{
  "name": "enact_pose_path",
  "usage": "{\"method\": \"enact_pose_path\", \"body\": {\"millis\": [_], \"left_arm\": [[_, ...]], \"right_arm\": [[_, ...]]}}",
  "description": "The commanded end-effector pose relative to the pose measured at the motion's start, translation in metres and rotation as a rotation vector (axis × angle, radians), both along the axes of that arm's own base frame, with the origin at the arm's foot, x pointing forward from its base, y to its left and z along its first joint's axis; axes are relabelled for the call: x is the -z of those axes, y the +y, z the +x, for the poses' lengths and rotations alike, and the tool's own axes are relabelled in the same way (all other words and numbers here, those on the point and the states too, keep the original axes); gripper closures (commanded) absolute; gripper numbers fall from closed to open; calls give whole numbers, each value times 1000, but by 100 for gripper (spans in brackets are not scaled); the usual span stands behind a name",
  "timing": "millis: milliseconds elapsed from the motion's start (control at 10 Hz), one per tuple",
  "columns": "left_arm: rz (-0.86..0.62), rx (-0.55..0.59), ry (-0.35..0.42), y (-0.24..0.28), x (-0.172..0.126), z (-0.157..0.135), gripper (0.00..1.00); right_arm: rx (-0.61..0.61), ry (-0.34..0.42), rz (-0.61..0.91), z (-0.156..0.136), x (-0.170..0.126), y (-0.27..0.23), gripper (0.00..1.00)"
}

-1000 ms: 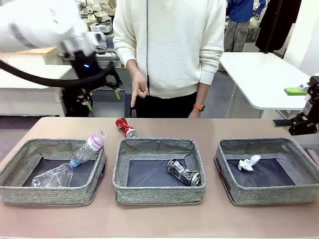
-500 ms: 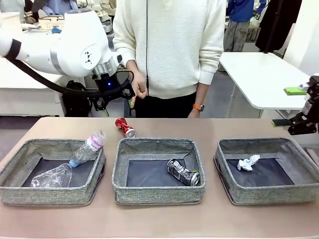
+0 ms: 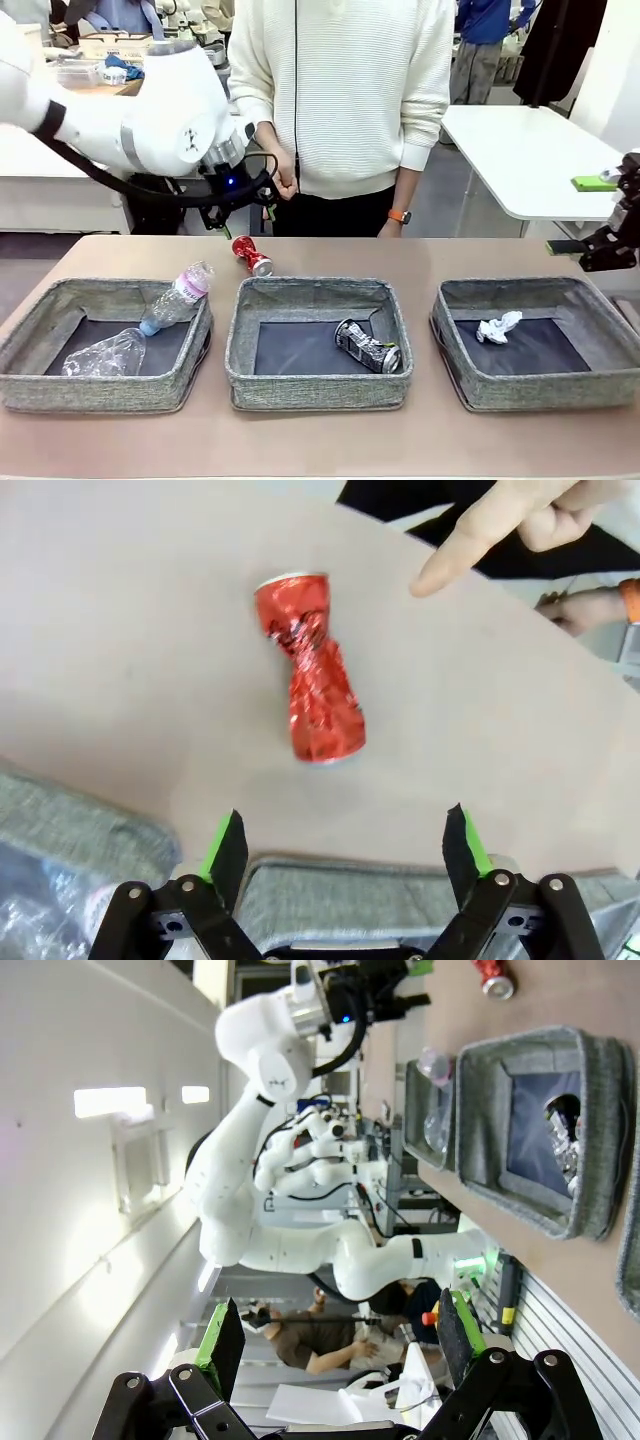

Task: Sort the waste into the appropriate baskets.
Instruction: Pick up the waste item pointed out by the person.

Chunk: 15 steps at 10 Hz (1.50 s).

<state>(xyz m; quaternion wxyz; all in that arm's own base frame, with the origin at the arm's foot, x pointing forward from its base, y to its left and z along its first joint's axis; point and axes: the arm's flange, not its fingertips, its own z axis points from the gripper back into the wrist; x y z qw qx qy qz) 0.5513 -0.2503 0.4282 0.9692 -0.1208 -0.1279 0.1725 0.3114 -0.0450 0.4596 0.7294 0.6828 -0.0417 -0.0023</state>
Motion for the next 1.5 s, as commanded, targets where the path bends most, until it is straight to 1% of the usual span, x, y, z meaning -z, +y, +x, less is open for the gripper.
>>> {"method": "enact_pose_path", "body": {"millis": [0, 100, 400, 500, 600, 900, 1100, 1400], "left_arm": [[-55, -34, -70, 6, 19, 6, 0], [-43, -116, -138, 10, 29, 11, 0], [-15, -114, -79, 12, 65, 15, 0], [-3, -105, -48, 11, 76, 16, 0], [3, -98, -28, 9, 83, 18, 0], [5, -93, -67, -5, 100, 30, 0], [8, -98, -61, -7, 109, 34, 0], [-14, -116, -79, -13, 110, 37, 0]], "right_arm": [[1, 18, 12, -1, -6, 1, 0], [1, 18, 12, -1, -6, 1, 0], [1, 18, 12, -1, -6, 1, 0], [1, 18, 12, -1, -6, 1, 0], [1, 18, 12, -1, -6, 1, 0], [1, 18, 12, -1, -6, 1, 0], [1, 18, 12, -1, -6, 1, 0], [1, 18, 12, -1, -6, 1, 0]]}}
